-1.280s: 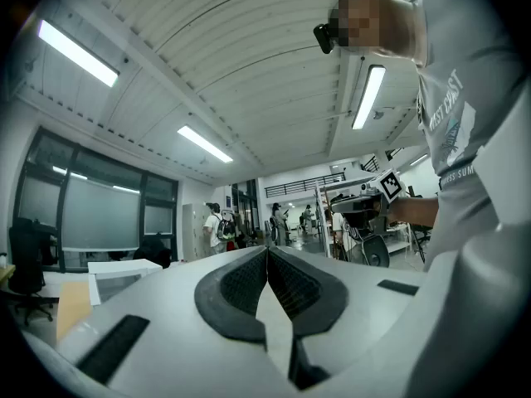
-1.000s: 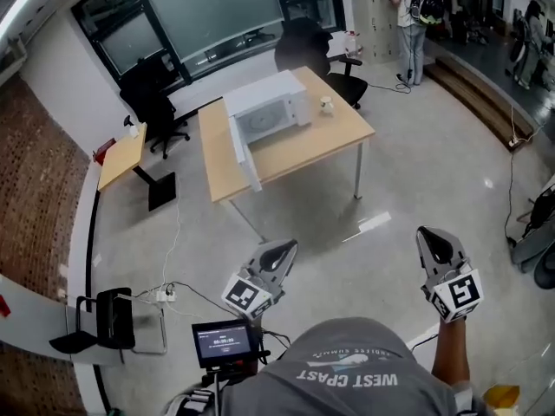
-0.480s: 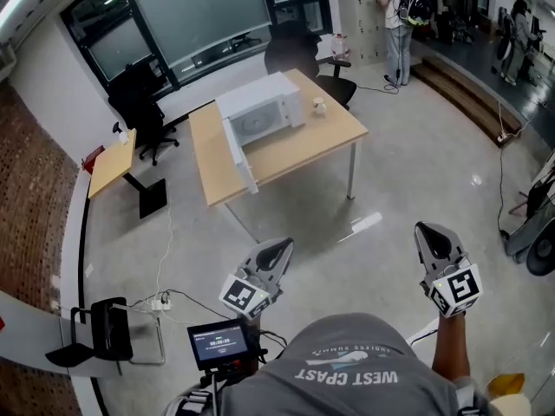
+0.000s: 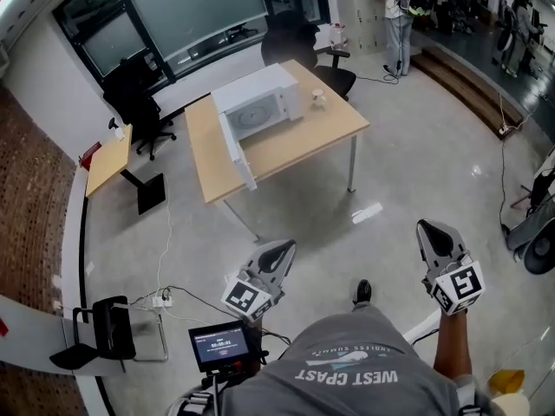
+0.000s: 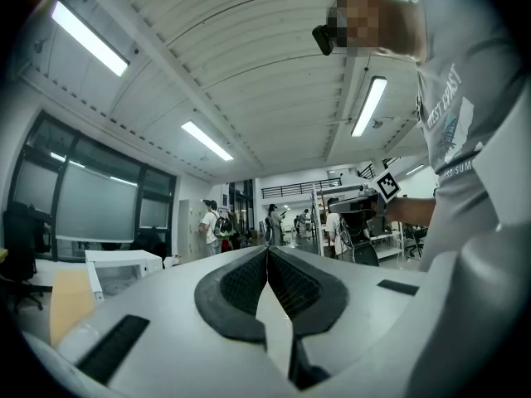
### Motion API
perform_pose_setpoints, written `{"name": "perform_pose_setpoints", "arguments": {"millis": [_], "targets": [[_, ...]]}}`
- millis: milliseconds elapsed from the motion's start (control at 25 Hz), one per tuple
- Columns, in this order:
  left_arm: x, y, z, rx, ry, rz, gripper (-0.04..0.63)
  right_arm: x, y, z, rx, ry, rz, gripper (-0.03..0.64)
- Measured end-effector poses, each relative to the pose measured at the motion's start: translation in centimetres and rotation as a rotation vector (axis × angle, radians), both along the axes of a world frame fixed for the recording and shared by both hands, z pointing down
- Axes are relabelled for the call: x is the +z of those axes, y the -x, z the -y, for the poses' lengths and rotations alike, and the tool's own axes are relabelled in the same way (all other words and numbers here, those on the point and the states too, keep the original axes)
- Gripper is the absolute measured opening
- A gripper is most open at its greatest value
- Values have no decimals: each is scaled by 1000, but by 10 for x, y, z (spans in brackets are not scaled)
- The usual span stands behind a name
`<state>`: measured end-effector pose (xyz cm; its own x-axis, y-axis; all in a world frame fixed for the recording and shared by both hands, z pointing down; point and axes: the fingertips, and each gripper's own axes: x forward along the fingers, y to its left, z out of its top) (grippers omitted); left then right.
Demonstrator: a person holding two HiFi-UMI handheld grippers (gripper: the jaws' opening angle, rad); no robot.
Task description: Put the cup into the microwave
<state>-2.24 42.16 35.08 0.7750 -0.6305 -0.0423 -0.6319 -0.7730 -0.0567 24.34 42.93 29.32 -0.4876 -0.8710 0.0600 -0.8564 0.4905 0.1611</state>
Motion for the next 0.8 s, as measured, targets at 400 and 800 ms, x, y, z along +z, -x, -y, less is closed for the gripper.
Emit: {"name": "perform_pose_setpoints", "arguments": {"millis": [400, 800], "targets": [[7, -14, 83, -72, 21, 34, 21, 11, -23, 111, -41, 8, 107, 18], [6, -79, 204, -131, 32, 46, 21, 21, -79, 254, -103, 43, 128, 18]]}}
